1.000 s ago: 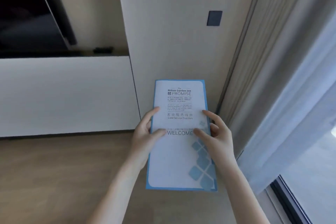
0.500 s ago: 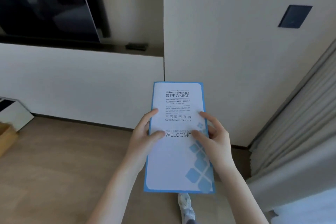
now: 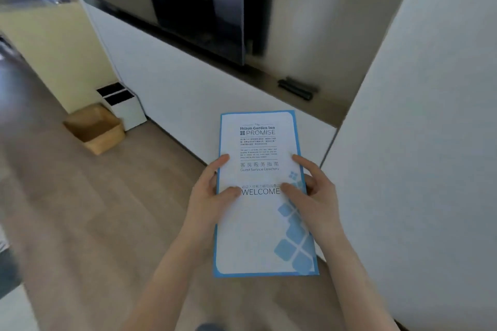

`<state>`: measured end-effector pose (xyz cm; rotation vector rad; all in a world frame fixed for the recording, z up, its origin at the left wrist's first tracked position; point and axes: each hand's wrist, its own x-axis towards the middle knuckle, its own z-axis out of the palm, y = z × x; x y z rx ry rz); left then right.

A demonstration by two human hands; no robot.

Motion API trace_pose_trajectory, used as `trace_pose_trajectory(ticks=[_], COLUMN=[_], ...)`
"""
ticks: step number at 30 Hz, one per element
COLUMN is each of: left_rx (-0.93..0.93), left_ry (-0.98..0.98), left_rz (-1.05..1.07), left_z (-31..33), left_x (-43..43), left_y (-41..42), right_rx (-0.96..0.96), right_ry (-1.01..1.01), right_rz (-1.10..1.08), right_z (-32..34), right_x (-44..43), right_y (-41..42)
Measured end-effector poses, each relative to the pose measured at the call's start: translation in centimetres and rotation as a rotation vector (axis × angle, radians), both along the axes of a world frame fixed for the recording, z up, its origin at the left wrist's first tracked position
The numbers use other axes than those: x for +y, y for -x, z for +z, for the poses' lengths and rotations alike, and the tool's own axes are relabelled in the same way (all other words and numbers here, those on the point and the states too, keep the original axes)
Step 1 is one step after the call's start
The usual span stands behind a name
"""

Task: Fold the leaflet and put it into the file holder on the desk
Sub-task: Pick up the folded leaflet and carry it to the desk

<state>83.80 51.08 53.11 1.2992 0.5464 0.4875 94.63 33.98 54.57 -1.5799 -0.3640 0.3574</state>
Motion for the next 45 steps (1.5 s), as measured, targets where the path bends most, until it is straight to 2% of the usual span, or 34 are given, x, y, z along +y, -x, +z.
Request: trace_pose_trajectory(ticks=[8, 15, 20, 27, 32, 39, 45], left_rx=[-0.006, -0.053, -0.08, -0.043, -0.032, -0.011, -0.02], left_ry=[0.022, 0.0, -0.029, 0.02, 0.022, -0.007, 0.073], left_rz=[0.328, 0.543, 0.657, 0.842, 0.959, 1.039, 1.137], left_z=[-1.8, -1.5, -0.2, -2.4, -3.5, -1.4, -2.7], left_x=[13.0, 27.5, 37.0, 48.1, 59.5, 76.7, 87.6], left_y=[1.2, 2.3, 3.4, 3.9, 2.8, 1.0, 2.8], right_rx=[0.055, 0.023, 0.037, 0.028, -0.006, 0.05, 0.066], right_ry=[-0.026, -0.05, -0.069, -0.003, -0.007, -0.015, 0.044], right_rz=[0.338, 0.565, 0.688, 0.846, 0.973, 1.079, 1.187], right_z=[-2.9, -1.8, -0.7, -2.6, -3.7, -2.3, -3.6], right_x=[18.0, 36.5, 48.3, 62.8, 76.5, 95.6, 108.4], right_y=[-4.3, -5.3, -5.1, -5.2, -6.6, -8.5, -6.3])
